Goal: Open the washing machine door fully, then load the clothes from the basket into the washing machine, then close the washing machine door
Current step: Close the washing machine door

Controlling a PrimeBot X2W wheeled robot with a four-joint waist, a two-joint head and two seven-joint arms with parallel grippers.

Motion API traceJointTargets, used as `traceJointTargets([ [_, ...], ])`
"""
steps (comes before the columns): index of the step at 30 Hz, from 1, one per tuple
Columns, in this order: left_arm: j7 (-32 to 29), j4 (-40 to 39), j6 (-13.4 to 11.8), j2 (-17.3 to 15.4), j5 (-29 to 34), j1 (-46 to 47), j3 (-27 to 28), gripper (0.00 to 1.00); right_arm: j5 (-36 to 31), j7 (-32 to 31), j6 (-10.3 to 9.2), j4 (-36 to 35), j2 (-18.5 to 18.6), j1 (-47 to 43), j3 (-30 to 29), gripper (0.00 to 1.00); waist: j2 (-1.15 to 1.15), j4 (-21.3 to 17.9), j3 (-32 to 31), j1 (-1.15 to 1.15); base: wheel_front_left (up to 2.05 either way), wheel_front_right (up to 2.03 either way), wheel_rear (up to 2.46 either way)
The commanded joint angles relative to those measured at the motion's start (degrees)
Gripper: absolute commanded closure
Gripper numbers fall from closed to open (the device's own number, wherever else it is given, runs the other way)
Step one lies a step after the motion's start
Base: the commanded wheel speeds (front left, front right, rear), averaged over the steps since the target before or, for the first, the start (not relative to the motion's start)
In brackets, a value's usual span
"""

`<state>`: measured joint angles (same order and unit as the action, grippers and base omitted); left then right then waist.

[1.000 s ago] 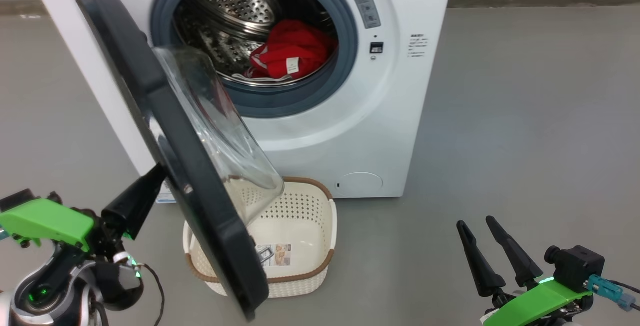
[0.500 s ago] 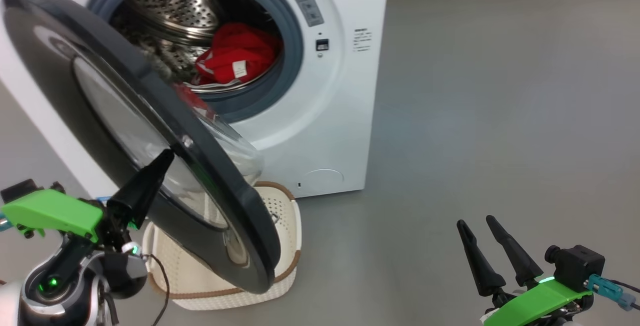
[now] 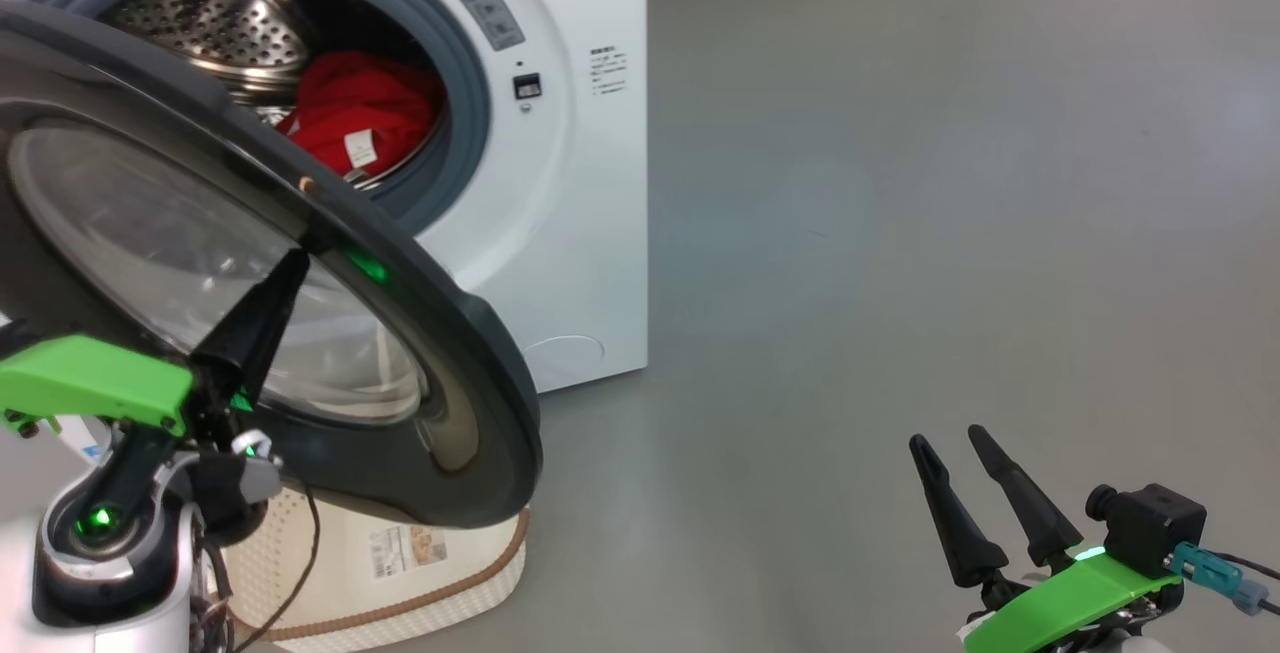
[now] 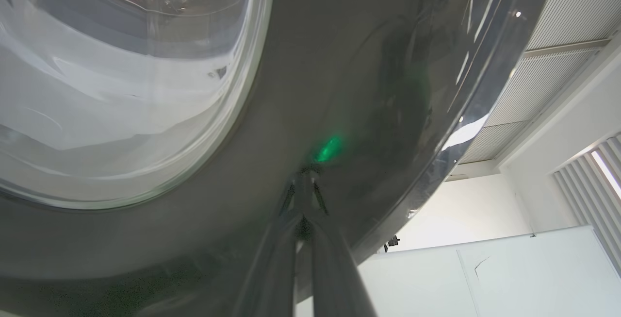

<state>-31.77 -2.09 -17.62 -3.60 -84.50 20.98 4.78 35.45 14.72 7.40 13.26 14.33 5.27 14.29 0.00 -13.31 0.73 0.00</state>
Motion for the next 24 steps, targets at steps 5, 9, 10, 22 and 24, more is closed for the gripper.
traceJointTargets([
  [5,2.0,0.5,2.0,-1.6,2.0,4.8,1.6,1.00,0.0,0.3,0.09,-1.5,0.6,2.1,1.2,0.00,0.00,-2.6,1.0,0.00,0.00,0.00,0.00],
  [9,2.9,2.1,2.8,-1.9,2.8,6.2,1.8,1.00,-0.1,0.3,0.09,-1.7,0.3,2.3,1.2,0.00,0.00,-4.0,1.8,0.00,0.00,0.00,0.00],
  [10,3.2,2.6,2.9,-2.0,2.9,6.6,2.0,1.00,-0.1,0.3,0.09,-1.7,0.2,2.5,1.2,0.00,0.00,-4.3,2.1,0.00,0.00,0.00,0.00],
  [22,6.6,9.6,5.7,-4.3,5.4,12.9,3.4,1.00,-0.4,0.3,0.09,-2.2,-1.3,3.5,0.5,0.00,0.00,-7.9,5.1,0.00,0.00,0.00,0.00],
  [24,7.3,11.3,6.4,-4.7,5.7,14.0,3.7,1.00,-0.4,0.3,0.09,-2.2,-1.5,3.7,0.4,0.00,0.00,-8.4,5.3,0.00,0.00,0.00,0.00],
])
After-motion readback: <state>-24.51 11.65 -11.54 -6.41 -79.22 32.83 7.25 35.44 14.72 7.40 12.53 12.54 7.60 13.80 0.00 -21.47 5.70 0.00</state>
